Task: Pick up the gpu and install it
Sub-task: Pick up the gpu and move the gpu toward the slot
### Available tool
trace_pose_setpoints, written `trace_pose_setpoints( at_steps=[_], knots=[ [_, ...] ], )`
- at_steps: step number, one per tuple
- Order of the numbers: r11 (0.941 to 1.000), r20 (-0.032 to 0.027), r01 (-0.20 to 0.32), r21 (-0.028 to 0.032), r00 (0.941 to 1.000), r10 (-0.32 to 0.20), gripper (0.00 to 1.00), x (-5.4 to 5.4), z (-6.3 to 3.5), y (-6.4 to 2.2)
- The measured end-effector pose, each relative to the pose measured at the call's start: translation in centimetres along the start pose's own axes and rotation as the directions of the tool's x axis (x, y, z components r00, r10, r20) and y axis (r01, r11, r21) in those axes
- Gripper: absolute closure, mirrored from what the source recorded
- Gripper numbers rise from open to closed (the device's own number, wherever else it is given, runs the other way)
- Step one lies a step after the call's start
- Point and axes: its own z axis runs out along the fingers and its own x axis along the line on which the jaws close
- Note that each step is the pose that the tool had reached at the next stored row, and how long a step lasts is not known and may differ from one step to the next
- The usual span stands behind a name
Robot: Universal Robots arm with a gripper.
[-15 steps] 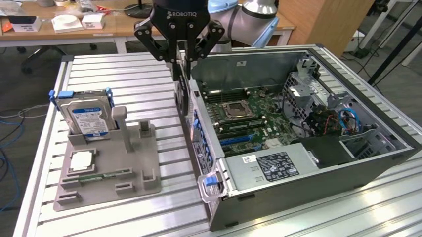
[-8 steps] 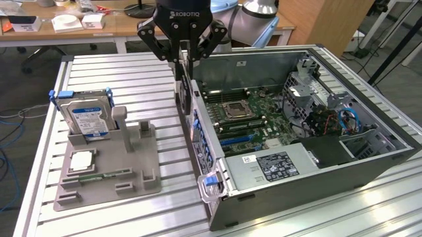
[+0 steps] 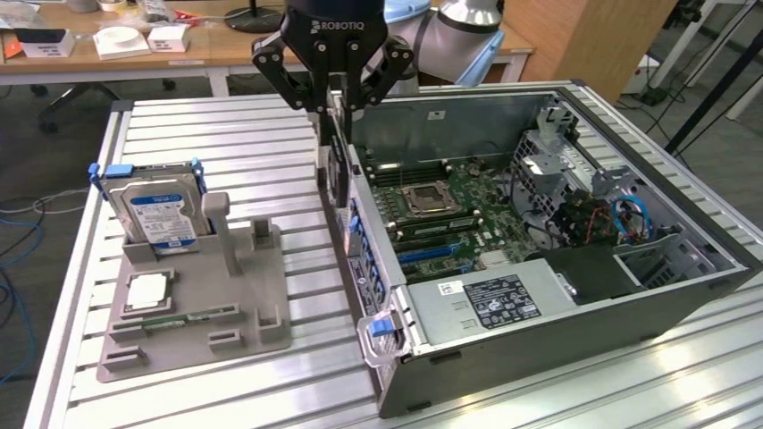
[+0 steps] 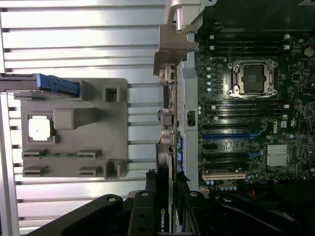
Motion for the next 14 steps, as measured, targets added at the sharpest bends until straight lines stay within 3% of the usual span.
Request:
trace_pose_setpoints(
  at_steps=[14],
  knots=[
    [1.0000,0.0000,0.000,0.0000,1.0000,0.000,0.74,-0.34,0.01,0.02]
  ],
)
